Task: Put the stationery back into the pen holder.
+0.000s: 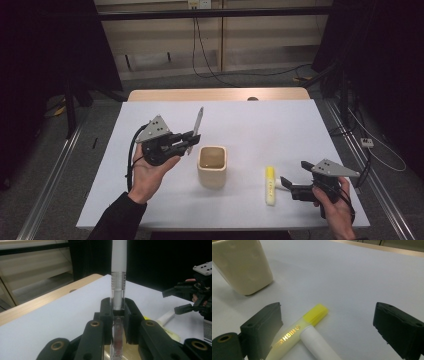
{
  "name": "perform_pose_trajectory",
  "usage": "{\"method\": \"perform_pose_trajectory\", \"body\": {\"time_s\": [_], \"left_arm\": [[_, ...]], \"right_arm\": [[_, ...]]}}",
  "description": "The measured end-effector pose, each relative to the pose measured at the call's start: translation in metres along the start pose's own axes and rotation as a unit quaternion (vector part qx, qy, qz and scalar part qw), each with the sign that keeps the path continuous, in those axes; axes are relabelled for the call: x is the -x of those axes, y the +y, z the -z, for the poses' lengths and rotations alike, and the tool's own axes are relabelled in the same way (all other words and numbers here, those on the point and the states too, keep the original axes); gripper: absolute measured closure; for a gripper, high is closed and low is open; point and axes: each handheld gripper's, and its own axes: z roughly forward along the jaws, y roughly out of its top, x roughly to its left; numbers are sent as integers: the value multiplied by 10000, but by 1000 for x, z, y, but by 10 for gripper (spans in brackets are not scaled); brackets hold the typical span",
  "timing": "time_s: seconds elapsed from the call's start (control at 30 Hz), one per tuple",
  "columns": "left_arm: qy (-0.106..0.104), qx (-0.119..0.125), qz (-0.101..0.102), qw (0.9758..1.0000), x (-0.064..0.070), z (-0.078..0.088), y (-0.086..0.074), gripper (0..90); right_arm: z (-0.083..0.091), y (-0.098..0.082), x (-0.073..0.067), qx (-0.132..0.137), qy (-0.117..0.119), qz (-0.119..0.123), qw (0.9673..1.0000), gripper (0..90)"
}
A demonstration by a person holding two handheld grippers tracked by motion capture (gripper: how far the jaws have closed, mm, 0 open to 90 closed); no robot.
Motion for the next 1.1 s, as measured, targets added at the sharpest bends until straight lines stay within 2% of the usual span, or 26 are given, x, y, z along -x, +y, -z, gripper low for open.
{"method": "perform_pose_trajectory", "body": {"time_s": [0.2, 0.37, 0.4, 0.57, 0.7, 0.8, 0.83, 1.1], "left_arm": [[-33, 18, -5, 10000, 2, -11, 0, 798], [-85, -13, -9, 10000, 3, -22, 0, 798], [-139, -11, -26, 9999, 3, -24, 0, 799], [-128, 27, -44, 9999, 2, -35, 0, 798], [-108, 12, -47, 9999, 2, -43, -5, 798], [-233, -33, -237, 9994, 8, -48, -9, 798], [-261, -61, -246, 9993, 10, -49, -11, 798], [-303, -209, -187, 9991, 12, -56, -23, 797]], "right_arm": [[1, -6, 1, -65, -30, 16, 10000, 77], [1, -4, 0, -45, -73, 43, 10000, 76], [1, -4, 0, -45, -55, 39, 10000, 75], [-1, -6, 0, -62, -21, 42, 10000, 75], [-1, -7, -1, -101, -26, 69, 9999, 75], [-2, -7, -1, -108, -37, 98, 9999, 75], [-2, -7, -1, -107, -32, 98, 9999, 75], [-2, -8, -2, -137, -9, 117, 9998, 73]]}}
